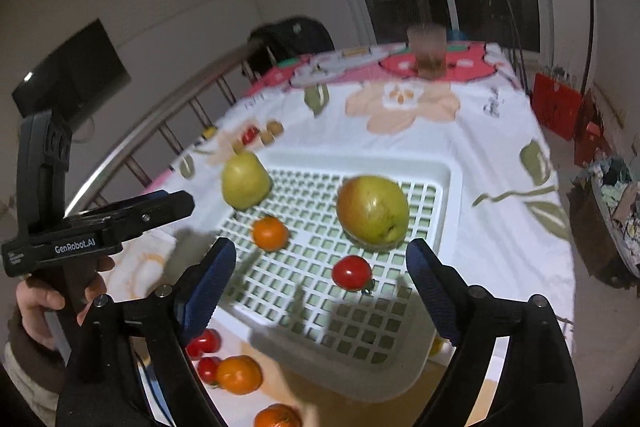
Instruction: Organize fruits
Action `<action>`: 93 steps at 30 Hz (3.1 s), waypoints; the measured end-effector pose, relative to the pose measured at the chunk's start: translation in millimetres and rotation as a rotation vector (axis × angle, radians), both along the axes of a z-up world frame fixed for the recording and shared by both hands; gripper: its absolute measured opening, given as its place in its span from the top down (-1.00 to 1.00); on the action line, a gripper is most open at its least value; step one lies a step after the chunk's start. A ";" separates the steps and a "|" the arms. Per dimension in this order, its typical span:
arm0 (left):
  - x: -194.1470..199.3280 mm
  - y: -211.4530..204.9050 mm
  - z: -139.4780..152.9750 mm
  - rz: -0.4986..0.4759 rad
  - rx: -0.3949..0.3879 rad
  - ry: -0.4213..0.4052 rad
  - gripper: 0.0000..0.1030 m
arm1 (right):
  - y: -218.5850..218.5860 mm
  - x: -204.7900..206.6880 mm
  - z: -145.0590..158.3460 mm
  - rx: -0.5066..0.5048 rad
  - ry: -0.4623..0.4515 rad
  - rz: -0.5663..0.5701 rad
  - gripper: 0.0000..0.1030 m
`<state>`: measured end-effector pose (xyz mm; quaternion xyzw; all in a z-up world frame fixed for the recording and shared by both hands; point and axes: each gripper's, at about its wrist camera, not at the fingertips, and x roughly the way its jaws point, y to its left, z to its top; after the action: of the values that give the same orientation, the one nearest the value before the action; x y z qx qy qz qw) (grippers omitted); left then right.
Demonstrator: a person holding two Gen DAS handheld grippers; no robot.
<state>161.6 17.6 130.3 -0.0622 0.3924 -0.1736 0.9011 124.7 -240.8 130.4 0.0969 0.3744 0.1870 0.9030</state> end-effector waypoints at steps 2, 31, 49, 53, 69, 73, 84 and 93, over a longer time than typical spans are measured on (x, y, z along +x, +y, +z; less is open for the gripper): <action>-13.9 3.5 13.2 -0.004 0.008 -0.047 -0.77 | -0.7 -12.9 12.8 0.003 -0.041 0.000 -0.75; -175.6 29.3 68.8 -0.107 -0.043 -0.336 -0.93 | 8.7 -140.9 65.3 0.032 -0.269 0.070 -0.89; -193.5 24.9 7.0 -0.104 0.053 -0.251 -0.93 | 24.7 -165.8 27.8 -0.041 -0.240 0.097 -0.89; -189.8 28.5 -12.2 -0.096 0.049 -0.195 -0.93 | 26.5 -163.7 12.7 -0.041 -0.196 0.098 -0.89; -175.0 44.2 -59.4 -0.029 0.044 -0.045 -0.93 | 32.8 -150.8 -33.1 -0.058 -0.070 0.093 -0.89; -172.9 43.9 -64.4 -0.030 0.047 -0.035 -0.93 | 33.8 -147.1 -40.4 -0.058 -0.047 0.094 -0.89; -163.1 37.9 -79.9 -0.047 0.051 0.010 -0.71 | 38.7 -138.5 -55.4 -0.079 0.009 0.108 -0.88; -151.1 32.6 -87.0 -0.054 0.032 0.040 -0.50 | 39.8 -131.2 -66.9 -0.083 0.054 0.118 -0.76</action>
<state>10.5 50.2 43.3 -0.0406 0.4148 -0.1903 0.8889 -6.5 -201.0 63.6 0.0421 0.4112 0.2216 0.8832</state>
